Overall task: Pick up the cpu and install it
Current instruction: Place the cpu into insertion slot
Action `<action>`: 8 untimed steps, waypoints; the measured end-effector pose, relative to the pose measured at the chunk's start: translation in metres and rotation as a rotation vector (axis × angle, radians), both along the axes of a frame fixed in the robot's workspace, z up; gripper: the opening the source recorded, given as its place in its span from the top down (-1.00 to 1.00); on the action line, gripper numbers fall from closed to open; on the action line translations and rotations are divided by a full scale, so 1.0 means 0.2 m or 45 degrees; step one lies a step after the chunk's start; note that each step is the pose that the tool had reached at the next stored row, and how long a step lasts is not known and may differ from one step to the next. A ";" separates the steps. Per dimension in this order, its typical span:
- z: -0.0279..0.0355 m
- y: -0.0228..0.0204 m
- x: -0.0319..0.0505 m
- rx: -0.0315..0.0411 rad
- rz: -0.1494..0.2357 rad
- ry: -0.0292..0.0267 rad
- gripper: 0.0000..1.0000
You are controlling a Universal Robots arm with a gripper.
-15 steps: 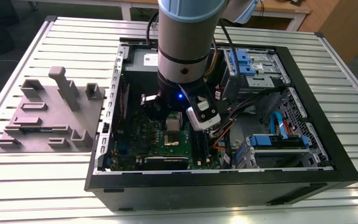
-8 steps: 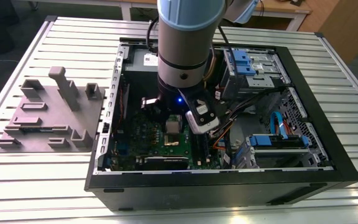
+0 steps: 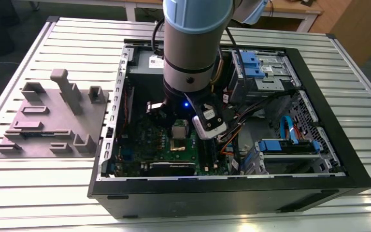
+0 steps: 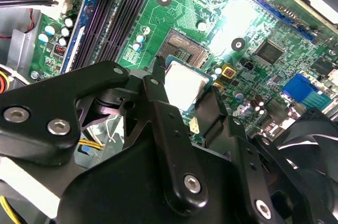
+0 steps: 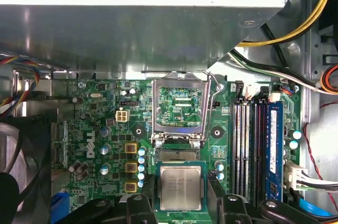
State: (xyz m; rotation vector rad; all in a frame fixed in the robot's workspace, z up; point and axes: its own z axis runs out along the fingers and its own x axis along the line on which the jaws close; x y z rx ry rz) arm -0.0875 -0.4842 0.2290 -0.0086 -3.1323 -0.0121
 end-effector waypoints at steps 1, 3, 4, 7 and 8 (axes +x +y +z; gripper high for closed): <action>0.000 0.000 0.000 0.0001 0.000 0.0000 0.05; 0.000 0.000 0.000 0.0000 0.000 0.0000 0.05; -0.001 0.000 0.000 0.0001 0.000 0.0000 0.05; -0.001 0.000 0.000 0.0001 0.000 0.0000 0.05; -0.002 0.000 0.000 0.0002 0.000 -0.0001 0.05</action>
